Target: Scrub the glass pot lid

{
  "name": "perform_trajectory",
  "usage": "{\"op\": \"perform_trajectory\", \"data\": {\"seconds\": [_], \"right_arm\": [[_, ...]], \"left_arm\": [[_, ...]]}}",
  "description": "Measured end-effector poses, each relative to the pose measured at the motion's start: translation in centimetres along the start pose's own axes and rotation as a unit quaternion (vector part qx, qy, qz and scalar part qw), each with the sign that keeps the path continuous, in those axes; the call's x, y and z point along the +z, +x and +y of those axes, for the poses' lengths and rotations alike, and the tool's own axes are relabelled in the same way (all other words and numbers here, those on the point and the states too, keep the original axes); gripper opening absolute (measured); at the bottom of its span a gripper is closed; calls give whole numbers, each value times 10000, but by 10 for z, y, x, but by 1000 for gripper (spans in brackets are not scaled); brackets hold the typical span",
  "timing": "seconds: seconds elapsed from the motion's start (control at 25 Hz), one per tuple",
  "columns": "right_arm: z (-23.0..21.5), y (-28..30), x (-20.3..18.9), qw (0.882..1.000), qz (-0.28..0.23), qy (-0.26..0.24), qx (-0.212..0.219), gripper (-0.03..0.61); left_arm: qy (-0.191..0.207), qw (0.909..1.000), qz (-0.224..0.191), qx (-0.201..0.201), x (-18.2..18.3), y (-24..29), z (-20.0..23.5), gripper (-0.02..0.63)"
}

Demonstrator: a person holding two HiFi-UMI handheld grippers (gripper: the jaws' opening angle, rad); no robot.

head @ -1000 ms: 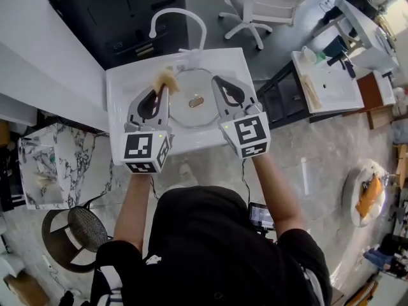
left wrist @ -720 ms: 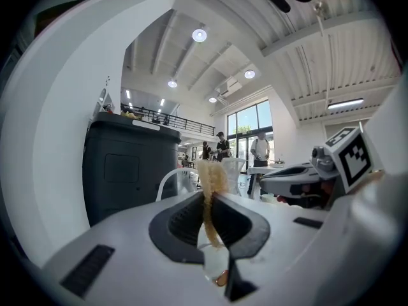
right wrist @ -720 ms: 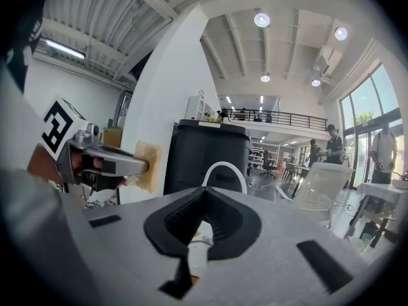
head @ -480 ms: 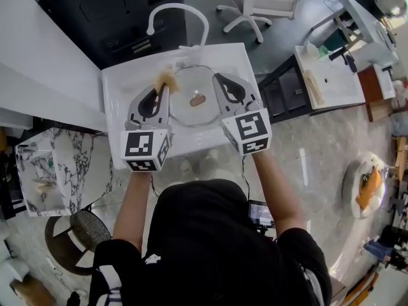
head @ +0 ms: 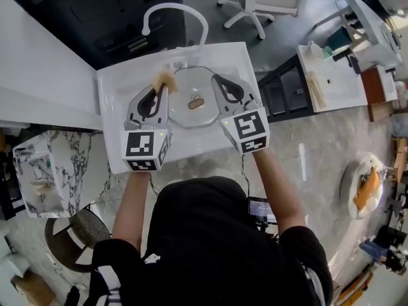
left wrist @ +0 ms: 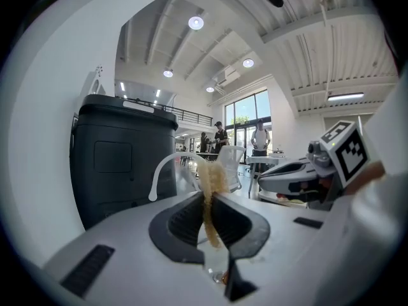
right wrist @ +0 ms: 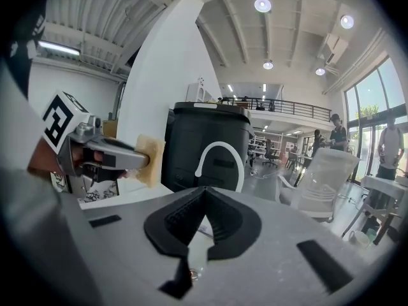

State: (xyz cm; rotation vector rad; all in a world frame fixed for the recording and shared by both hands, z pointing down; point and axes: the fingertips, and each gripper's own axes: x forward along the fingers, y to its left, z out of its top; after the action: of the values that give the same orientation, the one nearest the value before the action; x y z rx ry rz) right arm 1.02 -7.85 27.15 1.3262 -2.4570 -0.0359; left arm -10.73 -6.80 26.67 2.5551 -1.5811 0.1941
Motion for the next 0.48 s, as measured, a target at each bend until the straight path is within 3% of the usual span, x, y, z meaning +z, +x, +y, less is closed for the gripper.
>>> {"op": "perform_trajectory", "data": {"seconds": [0.48], "right_arm": [[-13,49,-72,9943,904,-24,573,-11]], "left_arm": [[-107,9979,643,60,-55,43,8,21]]}}
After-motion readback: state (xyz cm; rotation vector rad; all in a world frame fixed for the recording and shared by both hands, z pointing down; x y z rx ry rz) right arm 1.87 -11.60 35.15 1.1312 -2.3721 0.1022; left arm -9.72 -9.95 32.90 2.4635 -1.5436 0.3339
